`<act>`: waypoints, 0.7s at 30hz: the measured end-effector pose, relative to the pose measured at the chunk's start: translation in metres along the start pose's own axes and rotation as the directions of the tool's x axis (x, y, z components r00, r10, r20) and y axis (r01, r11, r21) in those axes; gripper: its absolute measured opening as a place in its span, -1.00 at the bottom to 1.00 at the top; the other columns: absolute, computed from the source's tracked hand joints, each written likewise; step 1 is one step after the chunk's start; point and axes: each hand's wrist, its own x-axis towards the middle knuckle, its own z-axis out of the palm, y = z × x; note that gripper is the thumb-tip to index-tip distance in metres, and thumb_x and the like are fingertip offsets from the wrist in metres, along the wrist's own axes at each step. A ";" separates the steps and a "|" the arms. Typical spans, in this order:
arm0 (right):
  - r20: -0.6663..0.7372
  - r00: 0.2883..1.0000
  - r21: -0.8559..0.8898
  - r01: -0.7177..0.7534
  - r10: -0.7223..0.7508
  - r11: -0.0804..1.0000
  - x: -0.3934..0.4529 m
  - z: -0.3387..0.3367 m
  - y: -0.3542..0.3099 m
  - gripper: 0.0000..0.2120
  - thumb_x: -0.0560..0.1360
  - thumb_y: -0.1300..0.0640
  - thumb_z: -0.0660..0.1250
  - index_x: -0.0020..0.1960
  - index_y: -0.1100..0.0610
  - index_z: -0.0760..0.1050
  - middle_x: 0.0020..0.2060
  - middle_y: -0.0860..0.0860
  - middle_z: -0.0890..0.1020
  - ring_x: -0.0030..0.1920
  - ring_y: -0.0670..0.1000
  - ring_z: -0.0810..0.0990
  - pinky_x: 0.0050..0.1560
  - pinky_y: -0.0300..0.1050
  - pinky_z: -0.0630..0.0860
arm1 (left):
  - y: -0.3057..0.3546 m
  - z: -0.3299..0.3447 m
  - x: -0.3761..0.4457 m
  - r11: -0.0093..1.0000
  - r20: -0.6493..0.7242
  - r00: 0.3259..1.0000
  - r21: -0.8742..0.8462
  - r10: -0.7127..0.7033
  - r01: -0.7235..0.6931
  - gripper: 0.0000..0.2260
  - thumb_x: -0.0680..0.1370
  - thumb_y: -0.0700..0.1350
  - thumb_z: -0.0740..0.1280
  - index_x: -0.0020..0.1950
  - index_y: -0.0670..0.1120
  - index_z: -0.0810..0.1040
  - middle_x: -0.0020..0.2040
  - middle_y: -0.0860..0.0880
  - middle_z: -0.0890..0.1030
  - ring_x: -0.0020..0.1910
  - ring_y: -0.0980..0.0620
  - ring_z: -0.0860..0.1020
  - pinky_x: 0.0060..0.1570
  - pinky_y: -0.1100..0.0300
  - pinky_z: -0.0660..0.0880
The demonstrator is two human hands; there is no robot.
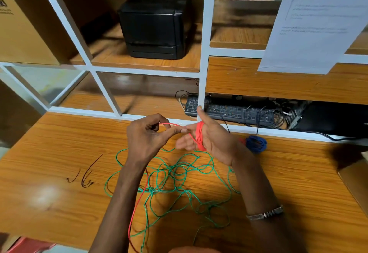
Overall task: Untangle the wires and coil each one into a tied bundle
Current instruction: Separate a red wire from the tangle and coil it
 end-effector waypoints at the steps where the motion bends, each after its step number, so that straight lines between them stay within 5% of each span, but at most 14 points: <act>1: 0.049 0.999 -0.061 -0.019 0.022 0.998 -0.001 0.002 0.002 -0.11 0.60 -0.43 -0.21 0.23 0.30 0.50 -0.03 0.32 0.68 -0.09 0.16 0.72 -0.08 -0.10 0.56 | 0.000 -0.002 0.001 1.000 0.002 1.000 0.000 -0.004 0.004 -0.69 0.29 0.11 0.71 -0.29 0.00 0.65 -0.48 -0.08 0.33 -0.43 0.02 0.20 -0.39 0.10 0.18; 7: 0.353 0.924 -0.166 -0.093 0.148 0.982 -0.005 0.006 0.006 0.13 0.55 -0.51 -0.24 0.17 0.54 0.53 -0.38 0.23 0.60 -0.56 0.02 0.52 -0.48 -0.22 0.43 | 0.003 -0.009 0.000 0.999 0.116 0.992 -0.025 0.047 -0.044 -0.78 0.33 0.13 0.68 -0.24 0.05 0.74 -0.39 -0.04 0.50 -0.39 -0.02 0.30 -0.37 0.06 0.24; 12: 0.597 0.800 0.108 -0.011 -0.056 0.994 -0.013 -0.004 0.008 -0.12 0.66 -0.34 -0.07 0.00 0.45 0.62 -0.54 0.14 0.55 -0.73 -0.05 0.30 -0.73 -0.26 0.10 | -0.003 -0.002 -0.002 0.981 0.209 0.975 -0.164 -0.071 0.107 -0.71 0.48 0.15 0.44 -0.29 -0.04 0.66 -0.35 -0.26 0.53 -0.34 -0.30 0.43 -0.27 -0.12 0.35; 14: 0.540 0.788 0.375 0.088 -0.295 0.923 -0.016 -0.009 0.007 -0.29 0.68 -0.21 0.08 -0.05 0.42 0.64 -0.59 0.09 0.53 -0.73 0.01 0.18 -0.71 -0.28 0.17 | -0.003 -0.002 -0.004 0.973 0.246 0.964 -0.176 -0.104 0.149 -0.60 0.53 0.17 0.36 -0.38 -0.06 0.53 -0.38 -0.27 0.47 -0.35 -0.22 0.40 -0.23 -0.08 0.34; 17: 0.390 0.686 0.776 0.116 -0.615 0.620 -0.017 -0.023 -0.002 -0.38 0.74 -0.07 0.03 0.09 0.47 0.57 -0.53 0.10 0.55 -0.59 -0.01 0.33 -0.45 -0.23 0.38 | 0.002 0.003 -0.009 0.979 0.340 0.936 -0.145 -0.090 0.146 -0.50 0.63 0.20 0.28 -0.37 -0.11 0.45 -0.40 -0.20 0.40 -0.37 0.08 0.34 -0.28 0.09 0.30; 21: -0.028 0.770 0.939 0.240 -0.637 0.248 -0.017 -0.040 -0.009 -0.35 0.72 -0.12 0.11 0.50 0.44 0.27 -0.07 0.13 0.61 -0.24 -0.01 0.57 -0.05 -0.17 0.48 | 0.004 0.009 -0.016 0.981 0.434 0.898 -0.128 -0.078 0.147 -0.45 0.69 0.16 0.27 -0.38 -0.16 0.32 -0.43 -0.16 0.30 -0.40 0.07 0.26 -0.33 0.00 0.22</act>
